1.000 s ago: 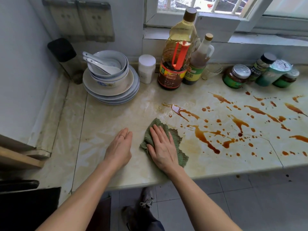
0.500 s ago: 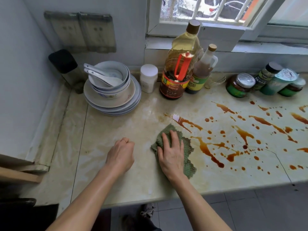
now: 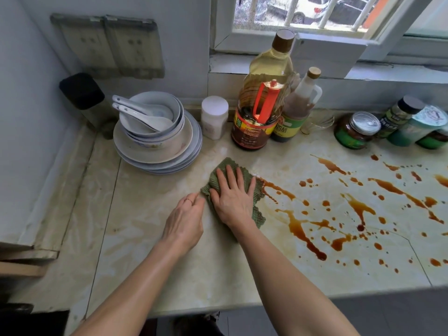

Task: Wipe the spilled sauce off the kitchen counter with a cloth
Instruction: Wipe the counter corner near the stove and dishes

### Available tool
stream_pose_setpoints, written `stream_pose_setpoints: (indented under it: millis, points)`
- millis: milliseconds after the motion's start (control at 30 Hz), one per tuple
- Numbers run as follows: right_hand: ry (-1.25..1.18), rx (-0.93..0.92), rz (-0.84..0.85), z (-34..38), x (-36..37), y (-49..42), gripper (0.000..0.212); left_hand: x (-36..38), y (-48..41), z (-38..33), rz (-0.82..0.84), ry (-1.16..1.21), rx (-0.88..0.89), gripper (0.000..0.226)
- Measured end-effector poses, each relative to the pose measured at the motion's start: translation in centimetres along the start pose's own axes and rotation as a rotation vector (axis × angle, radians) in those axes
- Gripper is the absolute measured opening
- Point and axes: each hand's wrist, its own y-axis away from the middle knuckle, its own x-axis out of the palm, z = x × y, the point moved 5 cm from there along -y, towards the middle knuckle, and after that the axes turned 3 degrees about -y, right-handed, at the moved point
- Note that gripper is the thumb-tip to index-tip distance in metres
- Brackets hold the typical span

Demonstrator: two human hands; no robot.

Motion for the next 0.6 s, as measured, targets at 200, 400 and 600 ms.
stream_pose_setpoints:
  millis: [200,400,600]
  points:
    - [-0.015,0.260,-0.045,-5.3,-0.8,0.4,0.065,0.2,-0.4,0.0,0.041,0.015,-0.044,0.049]
    - [-0.038,0.307,-0.099,-4.9,0.1,3.3,0.065,0.6,-0.7,-0.3,0.008,0.061,-0.038,0.058]
    - [0.006,0.078,-0.042,-1.0,0.7,1.6,0.069,1.5,-1.0,-0.8,0.040,0.030,-0.012,0.065]
